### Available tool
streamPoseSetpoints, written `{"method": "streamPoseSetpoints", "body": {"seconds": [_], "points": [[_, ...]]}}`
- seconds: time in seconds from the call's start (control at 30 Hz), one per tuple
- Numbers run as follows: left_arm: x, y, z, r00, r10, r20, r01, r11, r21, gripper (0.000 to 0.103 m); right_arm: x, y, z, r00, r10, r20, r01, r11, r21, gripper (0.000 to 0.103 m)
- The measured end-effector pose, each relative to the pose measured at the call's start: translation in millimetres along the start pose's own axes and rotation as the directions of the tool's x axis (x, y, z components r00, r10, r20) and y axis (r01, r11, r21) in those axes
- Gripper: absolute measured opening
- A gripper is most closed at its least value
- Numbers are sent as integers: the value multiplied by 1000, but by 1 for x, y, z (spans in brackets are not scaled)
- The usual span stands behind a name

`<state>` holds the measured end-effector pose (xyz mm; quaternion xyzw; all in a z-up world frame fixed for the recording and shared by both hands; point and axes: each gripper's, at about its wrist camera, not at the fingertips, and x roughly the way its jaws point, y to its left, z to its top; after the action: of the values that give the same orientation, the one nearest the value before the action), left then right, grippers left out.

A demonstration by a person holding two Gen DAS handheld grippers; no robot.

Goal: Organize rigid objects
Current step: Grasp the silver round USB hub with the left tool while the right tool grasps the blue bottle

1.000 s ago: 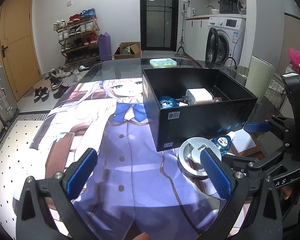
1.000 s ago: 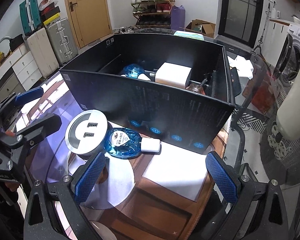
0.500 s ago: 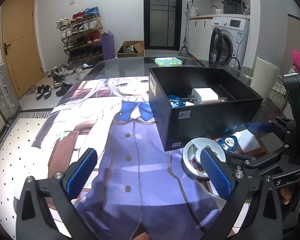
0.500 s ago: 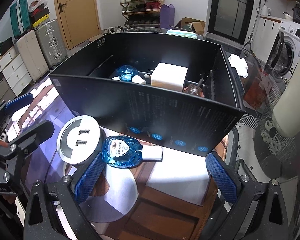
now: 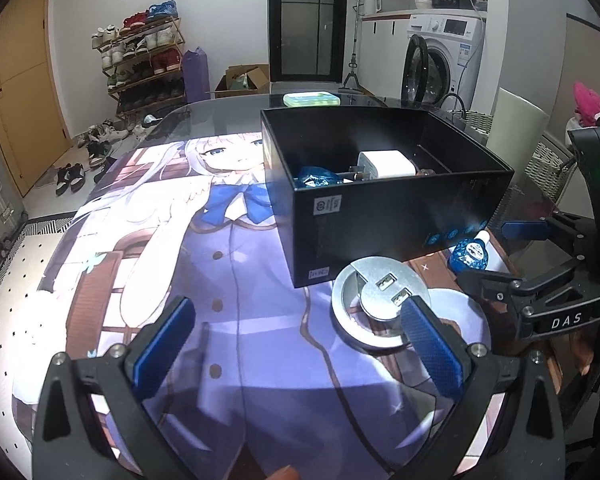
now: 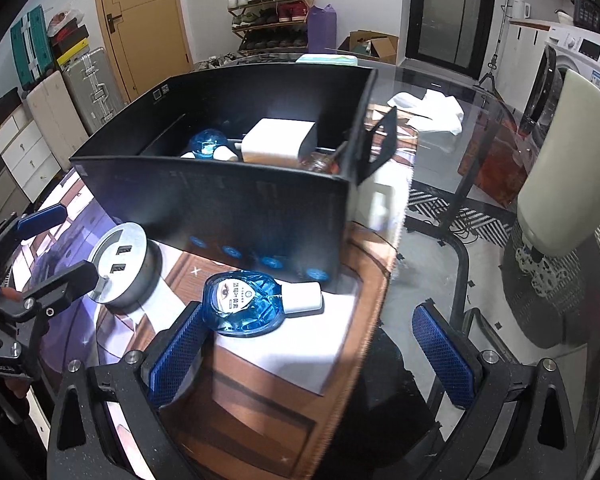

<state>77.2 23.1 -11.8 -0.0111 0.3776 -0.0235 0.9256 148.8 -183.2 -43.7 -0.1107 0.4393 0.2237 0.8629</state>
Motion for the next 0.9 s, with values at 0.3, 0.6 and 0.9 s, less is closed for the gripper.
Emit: {"method": "streamPoseSetpoints", "body": {"seconds": [0.3,0.6,0.9], "points": [[5,-8,3,1000,-13,-19,13,1000,10,103,2,-5,0,1000,18,3,-18,999,-32,103],[9,-20,4,999,-37,-36,38,999,36,103,2,-3,-1,1000,25,1,-25,999,-42,103],[22,-26,5,996,-10,-91,15,998,54,103,2,-3,-1,1000,25,1,-25,999,-43,102]]}}
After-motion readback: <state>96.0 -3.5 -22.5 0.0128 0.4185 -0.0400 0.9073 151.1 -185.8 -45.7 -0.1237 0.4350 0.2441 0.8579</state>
